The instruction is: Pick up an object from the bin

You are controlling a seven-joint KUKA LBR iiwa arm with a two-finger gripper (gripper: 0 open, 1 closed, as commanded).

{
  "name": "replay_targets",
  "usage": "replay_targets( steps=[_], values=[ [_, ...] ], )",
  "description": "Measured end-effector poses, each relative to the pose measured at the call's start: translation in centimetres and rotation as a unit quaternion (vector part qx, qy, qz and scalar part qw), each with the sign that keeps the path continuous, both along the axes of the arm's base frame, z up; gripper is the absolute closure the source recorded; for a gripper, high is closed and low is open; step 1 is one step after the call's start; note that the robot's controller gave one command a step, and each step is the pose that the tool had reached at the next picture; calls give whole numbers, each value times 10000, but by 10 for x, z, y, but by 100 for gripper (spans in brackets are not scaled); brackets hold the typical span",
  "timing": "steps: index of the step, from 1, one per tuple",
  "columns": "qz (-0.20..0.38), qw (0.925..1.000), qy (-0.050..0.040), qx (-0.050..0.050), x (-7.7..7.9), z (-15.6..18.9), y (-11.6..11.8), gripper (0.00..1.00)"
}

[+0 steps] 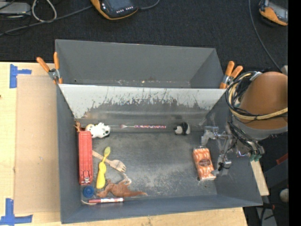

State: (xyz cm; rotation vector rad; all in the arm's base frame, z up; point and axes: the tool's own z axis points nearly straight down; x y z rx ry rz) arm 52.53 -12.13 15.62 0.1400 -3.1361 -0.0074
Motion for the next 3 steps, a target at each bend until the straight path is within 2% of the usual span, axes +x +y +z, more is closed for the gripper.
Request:
replay_targets(
  steps=[1, 2, 3],
  values=[
    [-1068, 9943, 6, 3, -7, -6, -1, 0],
    [-189, 9998, 12, 13, -12, -33, -4, 0],
    [-466, 9989, 7, 11, -12, -73, -13, 0]
  ],
)
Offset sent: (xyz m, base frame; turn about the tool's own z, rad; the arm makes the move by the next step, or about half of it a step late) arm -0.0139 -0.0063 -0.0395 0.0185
